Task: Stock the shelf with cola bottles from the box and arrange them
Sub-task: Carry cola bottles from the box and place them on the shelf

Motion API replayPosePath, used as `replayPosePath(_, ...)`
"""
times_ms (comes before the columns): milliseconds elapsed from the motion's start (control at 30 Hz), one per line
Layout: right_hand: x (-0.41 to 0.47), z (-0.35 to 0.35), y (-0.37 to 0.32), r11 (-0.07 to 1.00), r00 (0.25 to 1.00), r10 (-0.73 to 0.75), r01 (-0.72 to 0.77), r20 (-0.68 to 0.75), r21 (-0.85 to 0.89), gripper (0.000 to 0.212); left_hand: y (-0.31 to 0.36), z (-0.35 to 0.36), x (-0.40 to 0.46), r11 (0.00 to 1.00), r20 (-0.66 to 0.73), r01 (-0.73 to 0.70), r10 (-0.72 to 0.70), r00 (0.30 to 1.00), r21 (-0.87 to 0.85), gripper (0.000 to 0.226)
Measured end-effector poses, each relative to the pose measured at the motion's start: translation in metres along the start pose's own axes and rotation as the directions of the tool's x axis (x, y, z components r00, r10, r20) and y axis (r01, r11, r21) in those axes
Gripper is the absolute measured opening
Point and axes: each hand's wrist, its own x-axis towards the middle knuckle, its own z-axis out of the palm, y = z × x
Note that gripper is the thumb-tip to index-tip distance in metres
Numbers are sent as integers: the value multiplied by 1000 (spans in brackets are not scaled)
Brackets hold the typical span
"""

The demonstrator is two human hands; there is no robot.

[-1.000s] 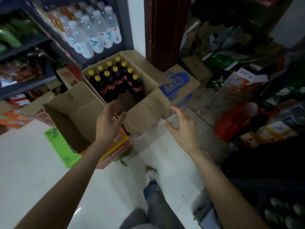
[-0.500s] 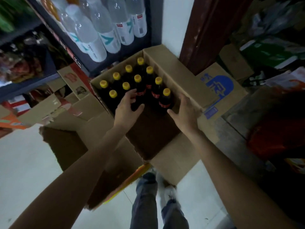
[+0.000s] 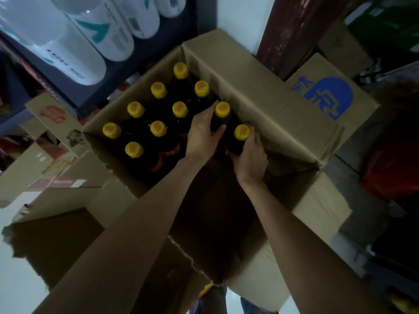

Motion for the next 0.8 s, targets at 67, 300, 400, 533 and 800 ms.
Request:
replayPosePath(67,-3,-3,0,999,999,-27,27,-19,20,69,2,5,1,998,-67,-12,16,998,61,52)
replayPosePath(300,-36,-54,-9,970,990,-60,88,-128,225,66,19,-14,-30,998,-60,-43,46,997,48,42)
replayPosePath(400,-54,-87,-14,906,994,-24,68,-109,417,63,47,-51,-51,992,-97,-122,117,988,-44,38)
replayPosePath(533,-83,-133,-23,738,993,62,22,-100,674,70,98,-104,-74,963,-59,-192,185,981,-186,44)
replayPosePath(800,-168,-246,-22,729,944,-52,259,-327,633,71,225,-145,-138,932,3,-292,300,954,-214,40)
